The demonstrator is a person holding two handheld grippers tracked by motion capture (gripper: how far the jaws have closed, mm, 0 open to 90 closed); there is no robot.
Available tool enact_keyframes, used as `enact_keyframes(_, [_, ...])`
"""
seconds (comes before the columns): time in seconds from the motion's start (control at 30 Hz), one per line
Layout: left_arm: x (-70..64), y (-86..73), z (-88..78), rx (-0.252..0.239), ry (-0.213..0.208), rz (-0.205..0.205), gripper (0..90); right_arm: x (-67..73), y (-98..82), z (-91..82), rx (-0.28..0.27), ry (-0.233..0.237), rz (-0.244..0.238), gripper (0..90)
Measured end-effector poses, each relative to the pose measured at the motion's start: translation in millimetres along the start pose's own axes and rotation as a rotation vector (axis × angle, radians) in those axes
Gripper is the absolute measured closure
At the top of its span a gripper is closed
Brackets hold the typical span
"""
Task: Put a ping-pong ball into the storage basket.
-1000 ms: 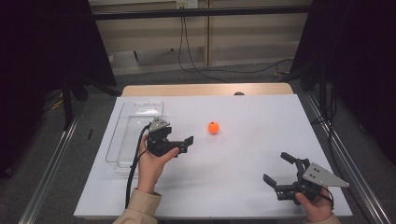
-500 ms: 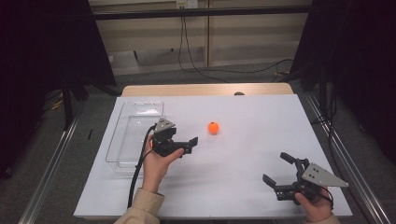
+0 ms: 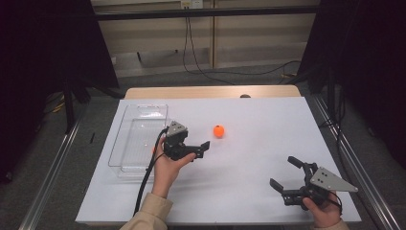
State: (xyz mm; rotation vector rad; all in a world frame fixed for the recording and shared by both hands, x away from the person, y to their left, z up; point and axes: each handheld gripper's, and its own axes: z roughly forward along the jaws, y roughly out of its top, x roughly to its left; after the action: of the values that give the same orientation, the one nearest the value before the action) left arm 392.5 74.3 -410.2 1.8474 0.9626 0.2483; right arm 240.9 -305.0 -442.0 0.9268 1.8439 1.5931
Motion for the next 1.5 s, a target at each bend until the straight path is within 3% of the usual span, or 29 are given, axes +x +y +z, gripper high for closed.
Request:
enact_keyframes(0.4, [-4.7, -0.3, 11.0, -0.004, 0.004, 0.015, 4.5, 0.3, 0.5, 1.6, 0.001, 0.009, -0.004, 1.3])
enact_keyframes(0.63, [-9.1, -2.0, 20.5, 0.025, -0.011, 0.04, 4.6, -2.2, -0.6, -0.7, -0.001, 0.0, 0.012, 1.3])
enact_keyframes(1.5, [-12.6, 1.6, 38.1, 0.033, -0.004, 0.046, 4.6, -1.8, -1.0, -1.4, 0.002, 0.001, 0.003, 1.3])
